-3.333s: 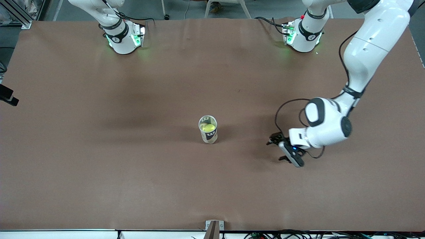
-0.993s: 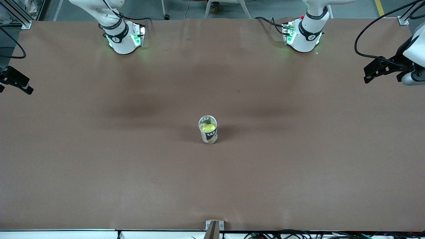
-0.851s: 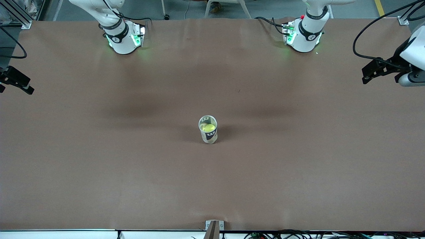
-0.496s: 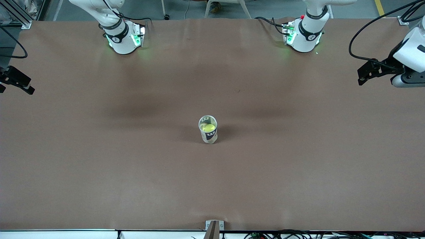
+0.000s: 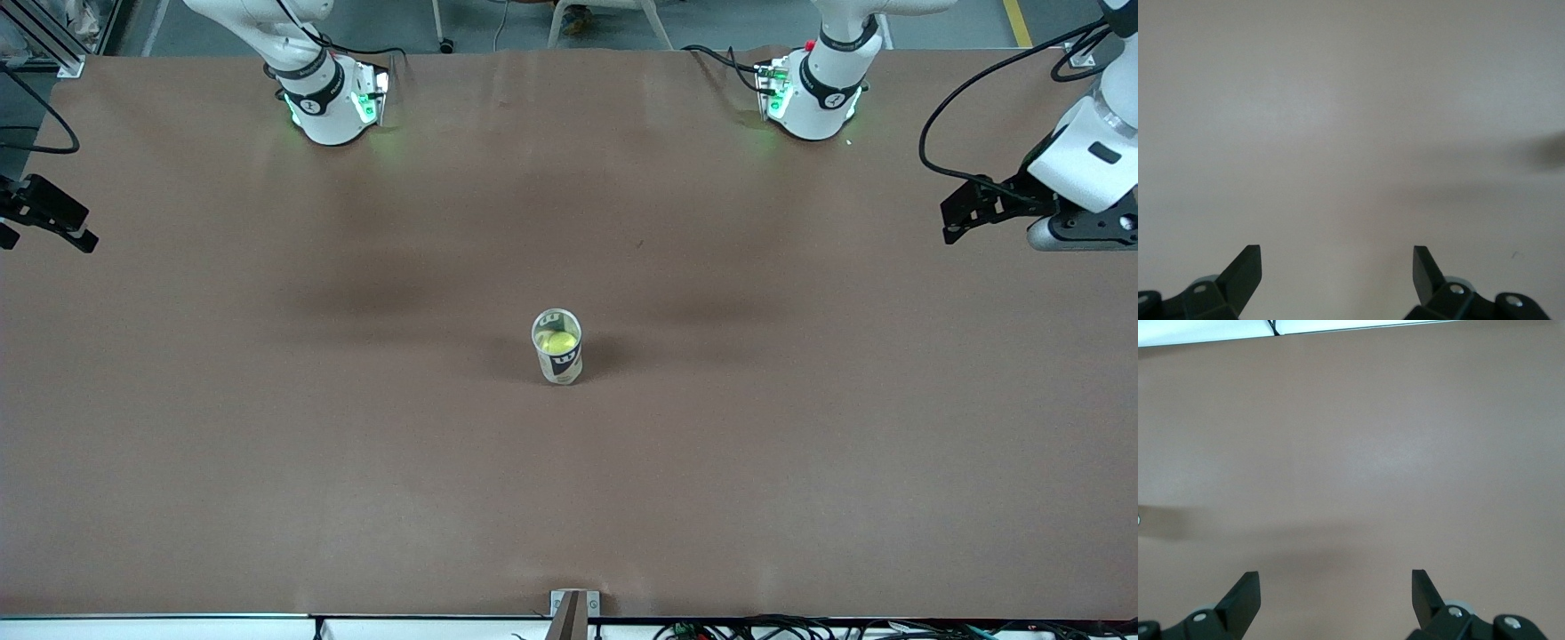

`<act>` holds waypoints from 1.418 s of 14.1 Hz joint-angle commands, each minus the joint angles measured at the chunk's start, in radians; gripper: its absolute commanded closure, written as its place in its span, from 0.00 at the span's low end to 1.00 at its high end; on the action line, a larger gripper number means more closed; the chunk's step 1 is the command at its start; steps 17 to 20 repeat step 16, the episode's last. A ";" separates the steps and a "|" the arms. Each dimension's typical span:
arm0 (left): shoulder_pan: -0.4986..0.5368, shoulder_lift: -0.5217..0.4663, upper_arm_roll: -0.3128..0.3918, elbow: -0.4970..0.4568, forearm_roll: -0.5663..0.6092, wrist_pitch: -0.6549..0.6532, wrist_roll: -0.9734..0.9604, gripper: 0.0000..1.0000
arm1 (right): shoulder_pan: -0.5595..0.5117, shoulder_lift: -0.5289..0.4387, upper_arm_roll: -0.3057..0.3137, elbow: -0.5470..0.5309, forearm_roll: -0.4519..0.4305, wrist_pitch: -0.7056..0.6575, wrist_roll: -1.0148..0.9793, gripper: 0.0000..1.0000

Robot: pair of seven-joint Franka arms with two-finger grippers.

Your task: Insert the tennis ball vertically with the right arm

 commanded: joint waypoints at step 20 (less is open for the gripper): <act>-0.007 -0.010 0.016 0.047 -0.053 -0.035 -0.067 0.00 | 0.004 -0.019 -0.007 -0.012 -0.015 -0.036 0.009 0.00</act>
